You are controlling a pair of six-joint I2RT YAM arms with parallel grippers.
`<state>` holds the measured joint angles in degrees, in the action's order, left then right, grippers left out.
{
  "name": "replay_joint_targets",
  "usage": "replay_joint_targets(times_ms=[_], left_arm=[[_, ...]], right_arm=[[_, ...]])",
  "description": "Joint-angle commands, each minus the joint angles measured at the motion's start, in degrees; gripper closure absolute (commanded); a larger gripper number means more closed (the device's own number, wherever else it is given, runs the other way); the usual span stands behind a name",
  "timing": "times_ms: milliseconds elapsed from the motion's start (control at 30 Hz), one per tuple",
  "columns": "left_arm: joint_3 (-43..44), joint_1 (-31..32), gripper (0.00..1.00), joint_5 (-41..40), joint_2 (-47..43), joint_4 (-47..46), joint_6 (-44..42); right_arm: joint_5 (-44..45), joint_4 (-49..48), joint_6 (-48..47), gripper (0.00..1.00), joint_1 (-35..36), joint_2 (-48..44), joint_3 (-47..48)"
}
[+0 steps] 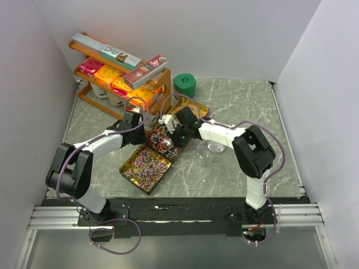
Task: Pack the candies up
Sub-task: Scoop the fake candies from the storage box.
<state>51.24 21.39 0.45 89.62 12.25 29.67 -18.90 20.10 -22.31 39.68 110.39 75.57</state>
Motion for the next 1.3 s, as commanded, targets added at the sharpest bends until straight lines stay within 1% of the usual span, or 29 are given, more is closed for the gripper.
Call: replay_joint_targets(times_ms=[0, 200, 333, 500, 733, 900, 967, 1133, 1267], left_arm=[[0.0, 0.3, 0.99, 0.4, -2.0, -2.1, 2.0], [0.1, 0.3, 0.99, 0.2, -1.9, -2.1, 1.9], [0.3, 0.3, 0.96, -0.1, -2.1, -2.1, 1.6], [0.5, 0.3, 0.93, -0.3, -2.2, -2.1, 1.6], [0.5, 0.3, 0.83, -0.3, -3.3, -2.0, 1.4], [1.2, 0.3, 0.78, -0.3, -3.8, -1.9, 1.3], [1.5, 0.3, 0.74, -0.3, -4.1, -2.0, 1.2], [2.8, 0.3, 0.64, -0.3, -4.1, -2.1, 0.4], [3.5, 0.3, 0.56, -0.2, -4.1, -2.3, 0.0]], right_arm=[[-0.9, -4.0, 3.5, 1.00, -1.7, -5.1, -1.6], [1.8, -6.1, 1.7, 1.00, -1.8, -8.8, -4.2], [2.4, -10.5, 0.5, 1.00, -1.8, -11.9, -7.8], [3.0, -12.9, -0.3, 1.00, -1.9, -14.8, -11.3], [3.0, -15.9, 0.1, 1.00, -1.8, -18.7, -13.7], [3.2, -16.9, 0.7, 1.00, -1.9, -21.3, -14.7], [3.3, -16.8, 0.9, 1.00, -2.0, -22.4, -15.2], [4.5, -12.7, 0.6, 1.00, -2.1, -26.8, -15.8], [5.7, -9.5, 2.3, 1.00, -2.4, -30.9, -17.2]])
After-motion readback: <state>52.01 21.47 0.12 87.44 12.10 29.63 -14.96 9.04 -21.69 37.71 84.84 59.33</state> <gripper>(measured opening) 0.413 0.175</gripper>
